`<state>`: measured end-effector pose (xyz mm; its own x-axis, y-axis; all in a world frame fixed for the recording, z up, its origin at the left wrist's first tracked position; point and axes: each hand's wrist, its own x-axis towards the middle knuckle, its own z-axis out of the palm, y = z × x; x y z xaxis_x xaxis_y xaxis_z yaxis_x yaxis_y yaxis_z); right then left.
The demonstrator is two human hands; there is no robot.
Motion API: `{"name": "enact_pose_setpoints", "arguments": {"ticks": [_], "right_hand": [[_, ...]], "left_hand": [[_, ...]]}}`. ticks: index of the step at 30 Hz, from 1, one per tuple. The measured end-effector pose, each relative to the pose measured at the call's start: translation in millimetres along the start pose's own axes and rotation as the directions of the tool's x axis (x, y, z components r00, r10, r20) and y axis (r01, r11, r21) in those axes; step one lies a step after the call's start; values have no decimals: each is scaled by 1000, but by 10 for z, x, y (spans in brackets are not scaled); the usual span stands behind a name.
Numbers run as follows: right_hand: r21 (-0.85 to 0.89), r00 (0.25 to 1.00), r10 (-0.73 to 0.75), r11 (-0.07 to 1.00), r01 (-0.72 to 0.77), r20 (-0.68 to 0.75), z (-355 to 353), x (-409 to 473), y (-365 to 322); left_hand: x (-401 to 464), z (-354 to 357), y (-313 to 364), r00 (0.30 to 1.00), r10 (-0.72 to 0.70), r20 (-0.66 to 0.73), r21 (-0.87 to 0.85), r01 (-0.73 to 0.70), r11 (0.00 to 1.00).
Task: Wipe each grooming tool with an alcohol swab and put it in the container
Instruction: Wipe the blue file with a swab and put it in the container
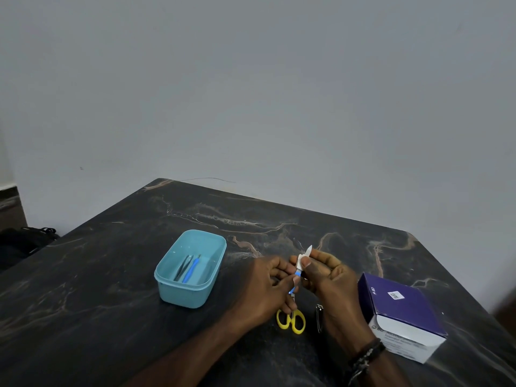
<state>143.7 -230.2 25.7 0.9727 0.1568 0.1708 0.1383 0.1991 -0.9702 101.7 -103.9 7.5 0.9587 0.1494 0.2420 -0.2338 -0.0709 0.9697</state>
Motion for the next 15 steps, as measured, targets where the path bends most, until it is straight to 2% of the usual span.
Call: {"name": "enact_pose_setpoints", "arguments": {"ticks": [3, 9, 15], "right_hand": [[28, 999, -7, 1000, 8, -37, -28, 12, -5], [-5, 998, 39, 999, -38, 58, 9, -9, 11], [77, 998, 9, 997, -4, -68, -71, 39, 2]], "left_hand": [[-6, 11, -22, 1000, -7, 25, -1, 7, 1000], [8, -7, 5, 999, 3, -33, -28, -4, 1000], [-15, 10, -25, 997, -32, 65, 16, 31, 999]]}}
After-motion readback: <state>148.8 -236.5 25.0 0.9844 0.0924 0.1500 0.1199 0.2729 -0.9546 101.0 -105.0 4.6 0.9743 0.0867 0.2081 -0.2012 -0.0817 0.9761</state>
